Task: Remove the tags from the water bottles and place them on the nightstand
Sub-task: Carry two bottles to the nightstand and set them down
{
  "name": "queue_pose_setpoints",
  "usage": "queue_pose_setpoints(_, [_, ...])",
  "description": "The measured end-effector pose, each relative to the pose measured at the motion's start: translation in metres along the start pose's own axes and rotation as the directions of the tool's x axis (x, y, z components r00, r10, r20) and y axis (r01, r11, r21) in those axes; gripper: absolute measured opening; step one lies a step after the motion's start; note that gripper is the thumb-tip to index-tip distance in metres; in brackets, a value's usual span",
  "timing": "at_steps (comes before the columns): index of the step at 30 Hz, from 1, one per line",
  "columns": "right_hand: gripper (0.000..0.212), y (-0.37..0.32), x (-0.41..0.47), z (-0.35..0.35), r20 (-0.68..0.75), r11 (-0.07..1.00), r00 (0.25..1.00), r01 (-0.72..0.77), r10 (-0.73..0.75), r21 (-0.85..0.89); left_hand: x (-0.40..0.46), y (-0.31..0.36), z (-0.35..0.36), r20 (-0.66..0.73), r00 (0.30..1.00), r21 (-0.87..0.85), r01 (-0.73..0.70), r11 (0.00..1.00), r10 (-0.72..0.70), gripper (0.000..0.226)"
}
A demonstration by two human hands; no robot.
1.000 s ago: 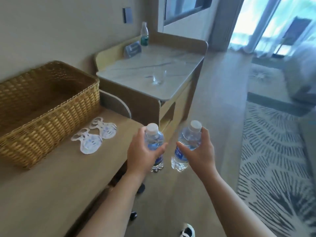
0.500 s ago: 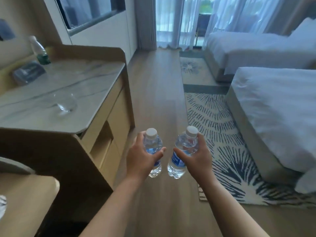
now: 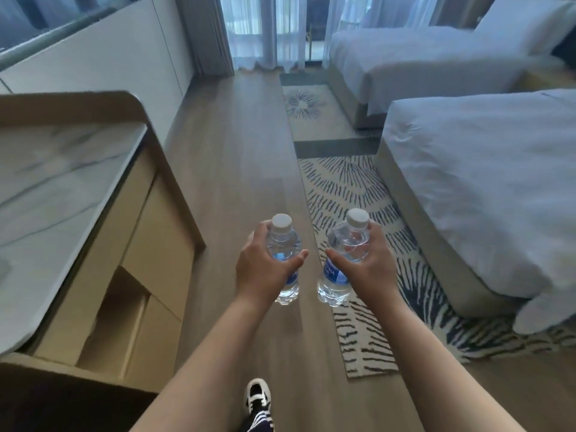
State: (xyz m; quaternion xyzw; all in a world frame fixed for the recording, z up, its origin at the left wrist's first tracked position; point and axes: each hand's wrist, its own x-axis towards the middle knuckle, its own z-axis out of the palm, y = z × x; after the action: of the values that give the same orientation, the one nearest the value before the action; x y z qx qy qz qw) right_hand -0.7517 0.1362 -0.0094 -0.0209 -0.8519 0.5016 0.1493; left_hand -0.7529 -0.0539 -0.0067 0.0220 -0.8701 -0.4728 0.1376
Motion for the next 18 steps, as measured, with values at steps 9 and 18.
queue_pose_setpoints(9, [0.068,0.025,0.168,0.065,-0.033,0.998,0.997,-0.063,0.064,0.004,0.193,-0.038,0.051,0.091,0.992,0.03,-0.087,0.996,0.084,0.064])
queue_pose_setpoints(18, [0.066,0.029,0.338,0.11,-0.115,0.995,0.988,-0.101,0.1,0.001,0.382,-0.05,0.08,0.11,0.99,-0.013,-0.087,0.996,0.088,0.064])
